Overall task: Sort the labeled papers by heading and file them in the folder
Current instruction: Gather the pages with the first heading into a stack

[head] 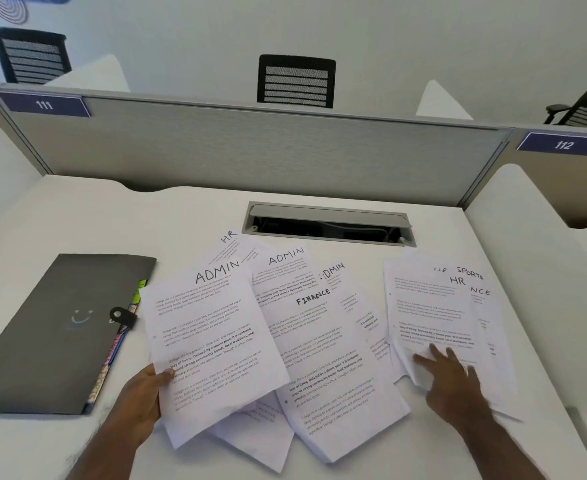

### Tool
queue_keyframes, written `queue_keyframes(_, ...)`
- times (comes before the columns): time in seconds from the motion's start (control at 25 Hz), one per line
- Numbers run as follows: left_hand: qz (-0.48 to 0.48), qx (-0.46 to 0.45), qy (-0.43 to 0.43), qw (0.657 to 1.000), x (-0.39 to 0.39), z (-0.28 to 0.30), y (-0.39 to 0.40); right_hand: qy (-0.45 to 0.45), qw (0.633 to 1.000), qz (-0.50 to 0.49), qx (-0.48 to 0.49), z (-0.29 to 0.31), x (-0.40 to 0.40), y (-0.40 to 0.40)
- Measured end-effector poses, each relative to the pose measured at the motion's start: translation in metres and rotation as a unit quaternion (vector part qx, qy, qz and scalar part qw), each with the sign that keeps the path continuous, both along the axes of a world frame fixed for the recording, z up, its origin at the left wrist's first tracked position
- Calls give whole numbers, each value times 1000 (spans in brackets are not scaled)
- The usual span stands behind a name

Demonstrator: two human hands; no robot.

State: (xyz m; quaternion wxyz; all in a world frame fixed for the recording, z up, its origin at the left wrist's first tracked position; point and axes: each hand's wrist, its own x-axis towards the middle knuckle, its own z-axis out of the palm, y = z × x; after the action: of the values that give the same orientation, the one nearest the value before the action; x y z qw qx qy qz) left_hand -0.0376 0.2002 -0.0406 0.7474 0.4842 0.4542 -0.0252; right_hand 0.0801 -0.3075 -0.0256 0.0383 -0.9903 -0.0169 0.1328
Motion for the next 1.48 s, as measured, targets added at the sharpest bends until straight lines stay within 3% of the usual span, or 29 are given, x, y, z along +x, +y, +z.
queue_keyframes(0.2,-13,9,13,1000,1,3,-8,-56,989,48,128,34,38,61)
queue_keyframes(0.44,-44,32,31,998,7,4,-24,96,973,29,208,24,92,157)
queue_keyframes(0.64,-63,41,46,996,12,5,-30,115,982,-26,148,28,118,195)
queue_keyframes(0.96,-62,46,61,995,11,-1,-38,133,964,-115,200,19,134,209)
queue_keyframes(1.28,-59,50,77,994,10,-5,-37,117,947,-114,277,26,143,200)
queue_keyframes(1.48,-61,44,72,995,9,1,-38,42,922,-152,354,44,144,187)
